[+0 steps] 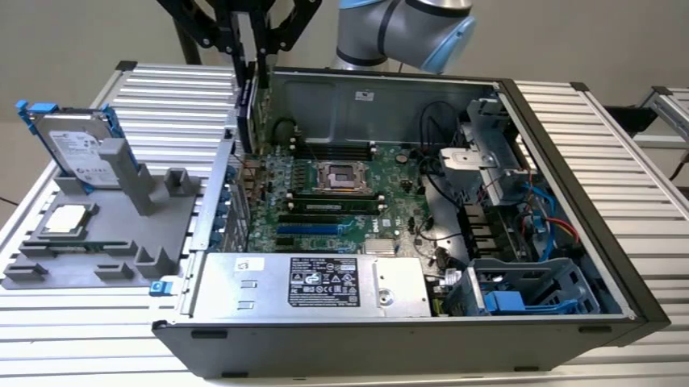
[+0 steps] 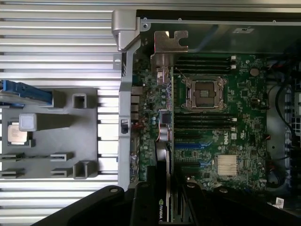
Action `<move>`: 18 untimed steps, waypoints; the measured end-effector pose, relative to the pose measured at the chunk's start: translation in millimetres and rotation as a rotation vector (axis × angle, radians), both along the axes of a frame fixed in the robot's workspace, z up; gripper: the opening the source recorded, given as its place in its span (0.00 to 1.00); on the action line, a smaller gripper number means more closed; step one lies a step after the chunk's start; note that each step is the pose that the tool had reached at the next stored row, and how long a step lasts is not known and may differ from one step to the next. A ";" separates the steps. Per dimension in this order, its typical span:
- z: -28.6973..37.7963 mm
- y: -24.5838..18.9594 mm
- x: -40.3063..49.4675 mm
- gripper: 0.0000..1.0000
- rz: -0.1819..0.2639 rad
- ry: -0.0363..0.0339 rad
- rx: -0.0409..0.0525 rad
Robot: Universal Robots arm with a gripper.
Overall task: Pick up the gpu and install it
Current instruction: 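Pick up the gpu and move the gpu toward the slot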
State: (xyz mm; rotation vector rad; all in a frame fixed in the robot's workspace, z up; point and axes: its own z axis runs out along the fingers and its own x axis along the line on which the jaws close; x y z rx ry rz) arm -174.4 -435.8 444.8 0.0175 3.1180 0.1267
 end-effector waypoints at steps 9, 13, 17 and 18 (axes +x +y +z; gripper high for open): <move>0.0 0.1 4.0 0.00 0.000 0.0000 0.0000; 0.0 0.2 5.8 0.00 0.000 0.0000 0.0000; 0.0 0.3 7.5 0.00 0.000 0.0000 -0.0001; 0.0 0.4 7.9 0.00 0.000 0.0000 -0.0001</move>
